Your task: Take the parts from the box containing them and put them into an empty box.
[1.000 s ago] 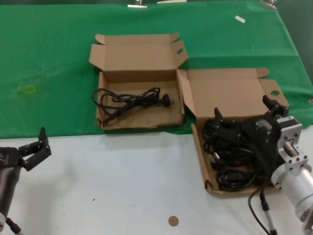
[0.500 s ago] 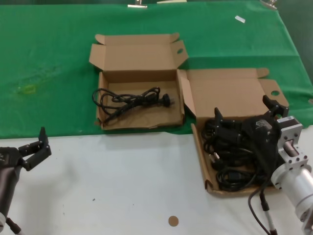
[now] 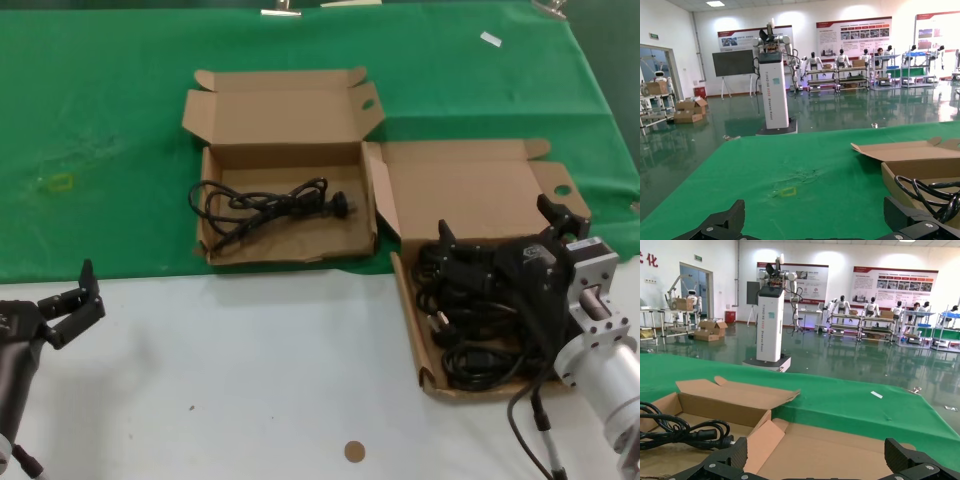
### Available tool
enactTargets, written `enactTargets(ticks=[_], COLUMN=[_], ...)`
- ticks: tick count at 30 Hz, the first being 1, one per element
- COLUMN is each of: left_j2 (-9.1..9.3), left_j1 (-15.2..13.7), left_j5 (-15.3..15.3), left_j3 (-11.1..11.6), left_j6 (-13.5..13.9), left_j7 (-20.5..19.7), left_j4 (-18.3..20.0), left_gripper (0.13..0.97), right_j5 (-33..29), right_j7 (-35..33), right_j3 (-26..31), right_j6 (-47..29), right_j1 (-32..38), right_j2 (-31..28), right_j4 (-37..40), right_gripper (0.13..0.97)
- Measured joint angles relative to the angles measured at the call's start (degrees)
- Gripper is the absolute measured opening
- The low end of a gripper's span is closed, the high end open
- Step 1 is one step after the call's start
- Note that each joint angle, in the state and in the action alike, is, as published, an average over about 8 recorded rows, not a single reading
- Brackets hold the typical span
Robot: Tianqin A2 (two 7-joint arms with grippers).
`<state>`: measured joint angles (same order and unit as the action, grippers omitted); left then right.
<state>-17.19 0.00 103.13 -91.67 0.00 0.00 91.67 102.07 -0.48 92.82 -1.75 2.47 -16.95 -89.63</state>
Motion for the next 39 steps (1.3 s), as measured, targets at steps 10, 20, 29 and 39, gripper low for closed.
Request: enactTargets(ticks=[10,20,29,39], left_j2=[0.00,0.00,0.00,0.00], left_j1=[0.00,0.00,0.00,0.00], left_j5=[0.00,0.00,0.00,0.00], left_j3=[0.00,0.00,0.00,0.00], left_j6=[0.00,0.00,0.00,0.00], left_j7=[0.00,0.00,0.00,0.00], left_j4=[0.00,0.00,0.00,0.00], left_gripper=[0.966,0.966,0.966,0.966], right_j5=[0.00,0.00,0.00,0.00], right_j7=[0.00,0.00,0.00,0.00], right_j3=[0.00,0.00,0.00,0.00], right_j6=[0.00,0.00,0.00,0.00], right_j1=[0.00,0.00,0.00,0.00], right_j2=[0.00,0.00,0.00,0.00], right_j4=[0.00,0.00,0.00,0.00], right_gripper=[0.966,0.966,0.966,0.966])
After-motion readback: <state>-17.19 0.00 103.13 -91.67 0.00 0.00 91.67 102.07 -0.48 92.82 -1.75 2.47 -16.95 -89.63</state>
